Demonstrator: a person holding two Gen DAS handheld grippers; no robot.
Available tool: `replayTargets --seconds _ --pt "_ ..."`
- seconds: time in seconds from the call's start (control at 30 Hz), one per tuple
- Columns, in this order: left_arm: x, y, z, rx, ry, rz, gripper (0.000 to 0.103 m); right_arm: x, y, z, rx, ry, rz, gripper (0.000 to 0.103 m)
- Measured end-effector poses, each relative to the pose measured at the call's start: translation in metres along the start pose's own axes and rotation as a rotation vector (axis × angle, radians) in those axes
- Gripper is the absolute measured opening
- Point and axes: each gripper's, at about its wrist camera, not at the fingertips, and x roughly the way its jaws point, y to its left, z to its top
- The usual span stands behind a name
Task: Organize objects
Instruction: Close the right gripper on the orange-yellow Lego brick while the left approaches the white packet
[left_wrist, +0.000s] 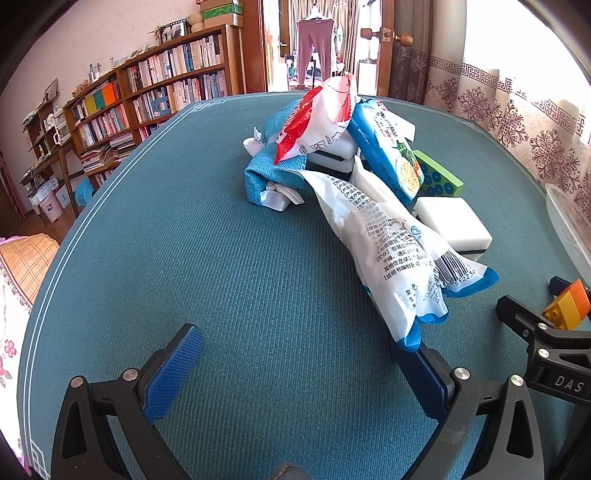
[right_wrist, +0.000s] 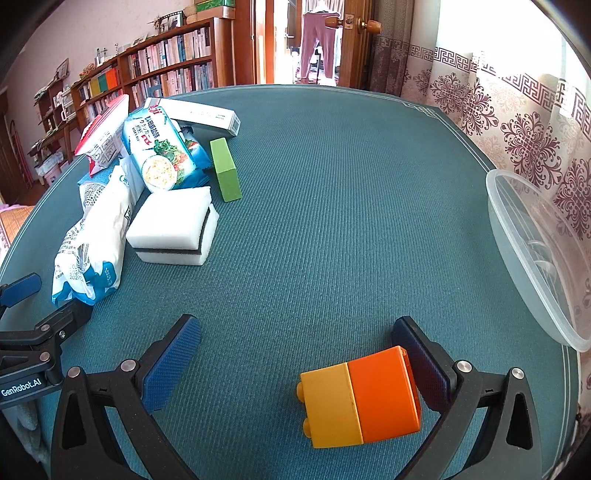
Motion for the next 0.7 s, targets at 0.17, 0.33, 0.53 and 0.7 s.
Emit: replayTargets --seconds 0.17,0.33,0.53,0.7 --pt "0.0000 0.0000 0.0000 0.000 0.000 0.000 0.103 -0.0001 0.0002 -0.0002 0.000 0.000 0.000 0.103" --pt "0.0000 0.0000 0.0000 0.000 0.000 0.000 0.103 -0.0002 0.0000 -0.0003 0.000 0.000 0.000 0.103" --pt "0.0000 -0.0002 0.0000 -0.003 0.000 0.003 0.103 0.0017 -0.0006 0.0000 -0.001 0.000 -0.002 0.103" --pt "-0.0041 0.0042 -0.0031 -0.008 0.001 0.008 0.103 0.0026 0.0007 0.0019 -0.005 0.002 0.006 0.103"
